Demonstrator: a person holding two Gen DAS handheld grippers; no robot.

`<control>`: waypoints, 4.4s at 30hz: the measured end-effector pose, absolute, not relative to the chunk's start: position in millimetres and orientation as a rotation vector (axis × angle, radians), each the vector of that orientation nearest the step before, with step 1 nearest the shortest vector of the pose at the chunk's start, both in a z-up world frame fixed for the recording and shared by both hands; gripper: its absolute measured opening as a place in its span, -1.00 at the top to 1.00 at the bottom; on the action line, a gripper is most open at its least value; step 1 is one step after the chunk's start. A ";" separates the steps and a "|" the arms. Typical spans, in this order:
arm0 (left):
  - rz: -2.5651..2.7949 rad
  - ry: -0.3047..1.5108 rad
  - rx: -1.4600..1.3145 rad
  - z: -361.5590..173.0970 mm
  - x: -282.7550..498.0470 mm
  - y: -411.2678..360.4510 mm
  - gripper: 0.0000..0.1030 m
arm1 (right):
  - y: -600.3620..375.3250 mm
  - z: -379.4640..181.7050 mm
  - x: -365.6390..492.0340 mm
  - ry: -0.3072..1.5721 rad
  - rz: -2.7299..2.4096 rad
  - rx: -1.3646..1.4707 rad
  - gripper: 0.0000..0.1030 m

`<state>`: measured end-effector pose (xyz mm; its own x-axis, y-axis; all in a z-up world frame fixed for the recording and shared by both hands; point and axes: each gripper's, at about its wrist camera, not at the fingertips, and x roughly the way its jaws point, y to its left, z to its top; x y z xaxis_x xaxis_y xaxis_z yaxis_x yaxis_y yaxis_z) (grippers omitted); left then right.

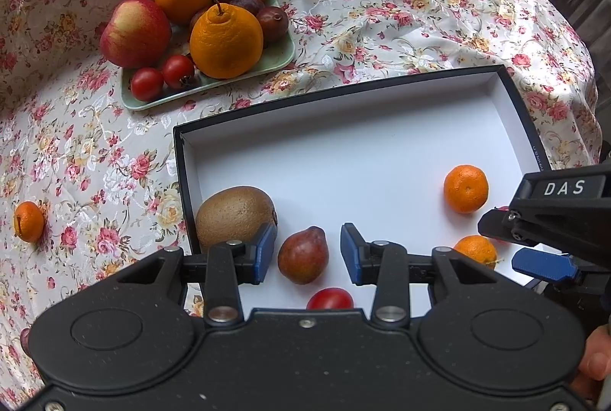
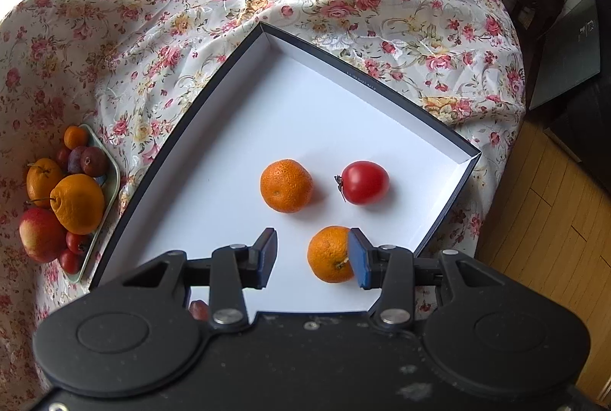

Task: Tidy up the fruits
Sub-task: 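Open the left tool to drop the red pear into the white box, then move the left tool down over the brown kiwi on the cloth, then close the left tool on the brown kiwi, then lift the kiwi with the left tool while the right tool closes on a mandarin on the cloth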

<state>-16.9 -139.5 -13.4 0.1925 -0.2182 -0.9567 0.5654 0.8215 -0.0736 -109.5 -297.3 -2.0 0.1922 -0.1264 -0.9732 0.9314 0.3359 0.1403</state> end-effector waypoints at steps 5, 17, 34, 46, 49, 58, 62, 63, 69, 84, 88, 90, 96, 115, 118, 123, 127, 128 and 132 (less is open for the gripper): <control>-0.554 1.266 0.322 -10.7 -13.7 -133.3 0.06 | -294.0 -2.6 -106.6 1.121 -0.912 0.954 0.15; -0.505 1.274 0.292 -3.6 1.6 -99.0 0.05 | -272.2 -0.6 -87.3 1.157 -0.847 0.920 0.15; -0.408 1.293 0.243 2.2 24.8 -20.8 0.05 | -213.9 6.0 -46.7 1.198 -0.716 0.842 0.15; -0.392 1.321 0.193 3.2 33.9 22.6 0.05 | -161.7 11.0 -19.3 1.220 -0.619 0.765 0.15; -0.388 1.329 0.183 1.4 34.1 31.9 0.05 | -149.7 12.7 -14.5 1.223 -0.600 0.750 0.15; -0.398 1.349 0.143 -1.2 31.9 48.3 -0.10 | -126.1 15.3 -4.7 1.228 -0.573 0.706 0.15; -0.394 1.355 0.161 -5.4 30.3 46.4 -0.10 | -124.5 15.5 -5.4 1.229 -0.575 0.704 0.15; -0.390 1.357 0.167 -7.2 29.7 45.6 -0.11 | -124.1 16.0 -5.7 1.229 -0.577 0.706 0.15; -0.380 1.390 0.196 -20.6 22.9 42.3 -0.11 | -124.1 17.9 -10.7 1.224 -0.579 0.716 0.15; -0.319 1.419 0.138 -39.4 18.7 45.6 -0.27 | -128.8 18.2 -40.7 1.212 -0.582 0.738 0.15; -0.316 1.437 0.098 -45.5 22.6 45.8 -0.33 | -130.6 18.0 -43.2 1.215 -0.582 0.737 0.15; -0.307 1.444 0.091 -47.9 24.5 43.5 -0.32 | -130.4 17.5 -43.0 1.221 -0.576 0.740 0.15; -0.277 1.465 0.126 -60.3 26.1 33.8 -0.31 | -130.9 17.7 -43.0 1.228 -0.565 0.735 0.15; -0.285 1.460 0.134 -65.1 24.6 27.8 -0.13 | -133.2 14.4 -45.2 1.237 -0.584 0.742 0.15; -0.282 1.436 0.114 -52.6 27.3 34.1 -0.13 | -130.7 13.5 -42.8 1.240 -0.579 0.738 0.15; -0.252 1.374 0.095 -29.0 35.9 43.7 -0.13 | -125.2 11.7 -38.2 1.241 -0.578 0.733 0.15; -0.205 1.336 0.091 -12.1 45.5 58.5 -0.13 | -119.4 9.8 -32.2 1.243 -0.574 0.735 0.15; -0.195 1.332 0.090 -9.7 47.7 61.3 -0.13 | -117.2 9.4 -30.1 1.243 -0.573 0.733 0.15; -0.152 1.314 0.078 -2.8 63.4 80.3 -0.14 | -107.0 6.9 -19.6 1.243 -0.561 0.721 0.15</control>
<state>63.4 80.3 -2.8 0.2458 -0.0669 -0.9670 0.1554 0.9874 -0.0288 -19.6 -107.0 6.9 0.2402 0.0023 -0.9707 0.7296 0.6592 0.1821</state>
